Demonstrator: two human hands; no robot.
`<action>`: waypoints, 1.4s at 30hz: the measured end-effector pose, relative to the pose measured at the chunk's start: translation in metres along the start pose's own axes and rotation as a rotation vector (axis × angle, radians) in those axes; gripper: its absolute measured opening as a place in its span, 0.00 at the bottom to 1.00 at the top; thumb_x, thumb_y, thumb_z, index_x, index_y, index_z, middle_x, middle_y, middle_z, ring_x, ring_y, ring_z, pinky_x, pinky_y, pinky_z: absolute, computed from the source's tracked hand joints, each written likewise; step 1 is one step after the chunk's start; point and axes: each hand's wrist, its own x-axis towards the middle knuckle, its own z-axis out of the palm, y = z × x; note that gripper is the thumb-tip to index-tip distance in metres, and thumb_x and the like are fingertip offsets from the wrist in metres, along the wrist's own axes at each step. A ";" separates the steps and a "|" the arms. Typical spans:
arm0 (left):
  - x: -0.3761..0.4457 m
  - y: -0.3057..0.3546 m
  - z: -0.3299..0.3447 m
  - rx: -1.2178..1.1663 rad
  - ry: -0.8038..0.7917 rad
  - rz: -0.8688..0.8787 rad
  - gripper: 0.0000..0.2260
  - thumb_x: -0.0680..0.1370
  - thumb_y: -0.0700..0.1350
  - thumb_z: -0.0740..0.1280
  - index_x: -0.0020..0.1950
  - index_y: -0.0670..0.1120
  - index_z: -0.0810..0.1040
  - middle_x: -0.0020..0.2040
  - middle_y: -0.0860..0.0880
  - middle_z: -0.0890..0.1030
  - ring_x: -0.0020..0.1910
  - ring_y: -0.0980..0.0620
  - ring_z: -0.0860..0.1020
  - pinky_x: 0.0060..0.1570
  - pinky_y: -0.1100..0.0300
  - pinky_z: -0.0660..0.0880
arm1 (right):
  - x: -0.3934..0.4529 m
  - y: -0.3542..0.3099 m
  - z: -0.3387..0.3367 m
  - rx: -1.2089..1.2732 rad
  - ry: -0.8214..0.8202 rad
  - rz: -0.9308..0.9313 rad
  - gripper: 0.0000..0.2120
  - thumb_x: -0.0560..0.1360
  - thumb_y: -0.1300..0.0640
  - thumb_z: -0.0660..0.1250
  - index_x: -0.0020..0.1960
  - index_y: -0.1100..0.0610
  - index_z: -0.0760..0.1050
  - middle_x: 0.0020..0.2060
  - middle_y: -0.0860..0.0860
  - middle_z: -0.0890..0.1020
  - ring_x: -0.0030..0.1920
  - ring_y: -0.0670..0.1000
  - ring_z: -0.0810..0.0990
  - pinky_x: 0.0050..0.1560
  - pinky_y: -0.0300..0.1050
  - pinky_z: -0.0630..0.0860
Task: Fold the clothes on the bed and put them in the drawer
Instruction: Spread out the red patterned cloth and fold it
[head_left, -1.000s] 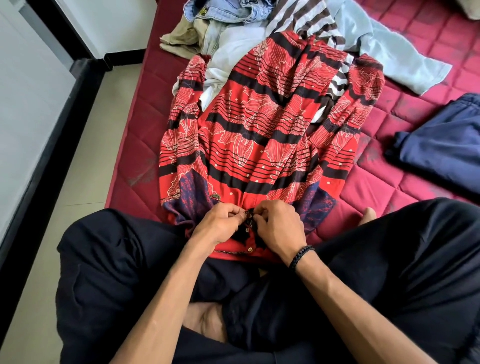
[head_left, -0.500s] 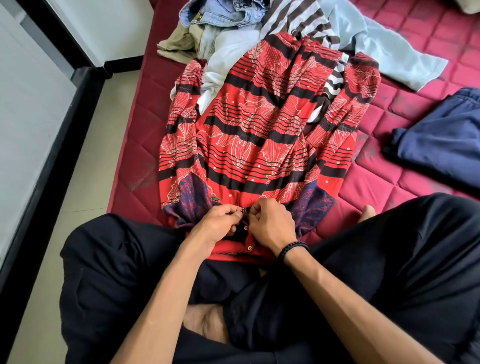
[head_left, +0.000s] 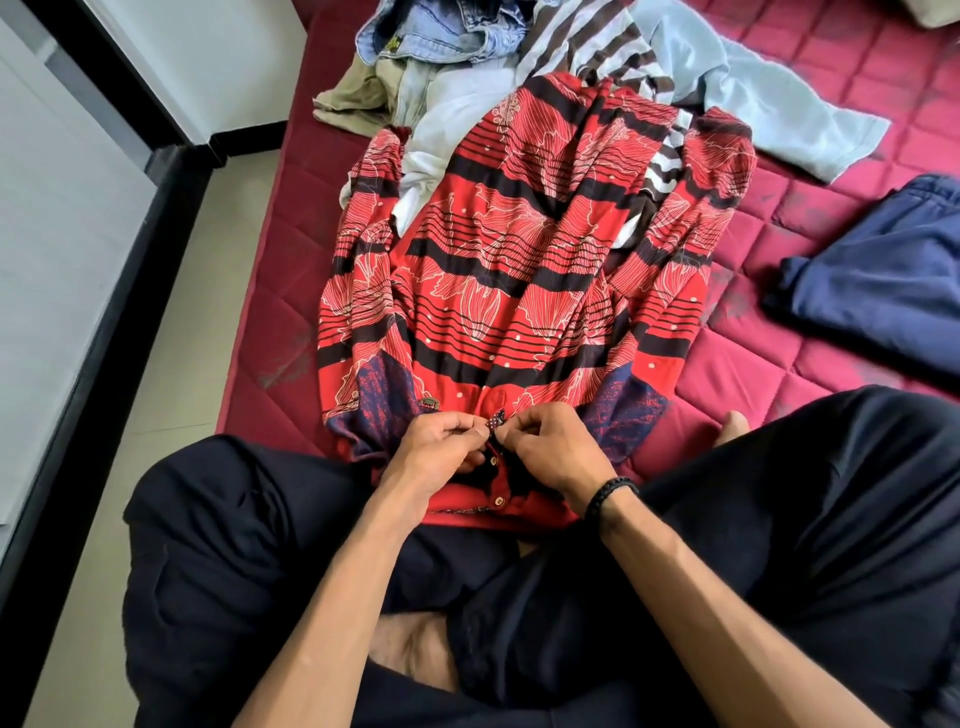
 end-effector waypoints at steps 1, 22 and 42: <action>0.000 0.000 0.000 -0.006 -0.001 0.001 0.05 0.80 0.39 0.71 0.47 0.47 0.85 0.37 0.51 0.84 0.36 0.56 0.81 0.41 0.61 0.79 | 0.000 0.000 0.001 0.001 0.003 -0.003 0.09 0.78 0.57 0.71 0.40 0.60 0.84 0.29 0.46 0.80 0.25 0.40 0.73 0.27 0.36 0.70; -0.007 -0.005 0.008 0.216 0.215 0.212 0.03 0.74 0.50 0.78 0.42 0.52 0.87 0.36 0.54 0.86 0.36 0.58 0.85 0.41 0.60 0.83 | -0.006 -0.004 0.004 0.113 0.014 -0.004 0.22 0.79 0.44 0.69 0.35 0.59 0.81 0.26 0.48 0.77 0.27 0.47 0.71 0.30 0.42 0.70; -0.008 0.011 -0.013 -0.323 -0.210 -0.135 0.06 0.80 0.41 0.71 0.55 0.40 0.85 0.42 0.49 0.85 0.37 0.58 0.80 0.48 0.61 0.80 | 0.003 0.002 0.005 0.105 0.110 -0.140 0.14 0.79 0.50 0.72 0.37 0.55 0.77 0.28 0.46 0.78 0.27 0.44 0.72 0.30 0.38 0.70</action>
